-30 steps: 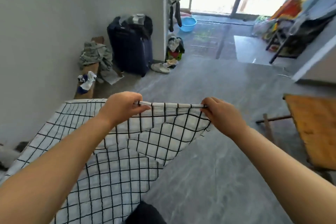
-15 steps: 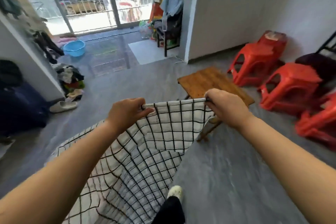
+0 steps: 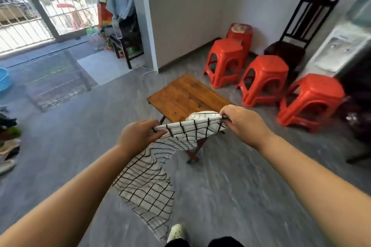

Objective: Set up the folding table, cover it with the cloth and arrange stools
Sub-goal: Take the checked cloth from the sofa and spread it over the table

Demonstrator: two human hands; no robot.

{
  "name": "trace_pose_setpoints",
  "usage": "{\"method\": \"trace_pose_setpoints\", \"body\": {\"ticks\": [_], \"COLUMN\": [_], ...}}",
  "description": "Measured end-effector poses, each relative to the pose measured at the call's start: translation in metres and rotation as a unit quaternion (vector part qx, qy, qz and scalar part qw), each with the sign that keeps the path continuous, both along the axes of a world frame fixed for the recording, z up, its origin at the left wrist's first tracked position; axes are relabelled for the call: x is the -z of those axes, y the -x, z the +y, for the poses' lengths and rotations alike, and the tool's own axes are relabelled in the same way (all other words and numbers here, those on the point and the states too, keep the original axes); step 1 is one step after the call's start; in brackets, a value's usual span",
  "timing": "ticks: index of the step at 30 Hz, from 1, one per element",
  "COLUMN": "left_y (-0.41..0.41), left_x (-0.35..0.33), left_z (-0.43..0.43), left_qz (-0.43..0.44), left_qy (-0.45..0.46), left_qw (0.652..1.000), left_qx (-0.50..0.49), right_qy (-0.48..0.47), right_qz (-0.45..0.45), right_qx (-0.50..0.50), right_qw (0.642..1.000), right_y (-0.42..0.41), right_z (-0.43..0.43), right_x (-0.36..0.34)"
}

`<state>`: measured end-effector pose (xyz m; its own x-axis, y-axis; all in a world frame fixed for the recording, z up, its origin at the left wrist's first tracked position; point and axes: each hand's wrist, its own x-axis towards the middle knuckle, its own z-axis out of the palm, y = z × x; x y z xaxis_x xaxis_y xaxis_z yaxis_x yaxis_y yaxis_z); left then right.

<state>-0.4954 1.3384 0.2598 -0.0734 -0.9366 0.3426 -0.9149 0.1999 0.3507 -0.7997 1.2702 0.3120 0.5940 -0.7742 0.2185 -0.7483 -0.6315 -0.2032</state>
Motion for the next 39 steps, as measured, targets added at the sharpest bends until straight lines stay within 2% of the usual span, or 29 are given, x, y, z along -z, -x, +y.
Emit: {"method": "trace_pose_setpoints", "body": {"ticks": [7,19,27,39], "left_y": [0.035,0.151,0.210,0.261], "left_x": [-0.012,-0.023,-0.032,-0.047], "left_z": [-0.008,0.065,0.093,0.075], "left_qz": [-0.044,-0.075,-0.075,-0.068], "left_qy": [0.029,0.047,0.044,0.004], "left_qw": [0.998,0.989,0.989,0.992], "left_qx": [-0.029,-0.121,-0.117,-0.102], "right_qy": [0.002,0.027,0.033,0.069], "right_qz": [-0.015,-0.037,-0.048,-0.051], "right_qx": [-0.027,-0.130,-0.157,-0.151], "right_qw": [1.000,0.990,0.986,0.985], "right_y": [0.034,0.131,0.193,0.243], "right_z": [-0.024,-0.010,0.008,-0.001], "right_x": [0.005,-0.002,0.000,-0.007]}}
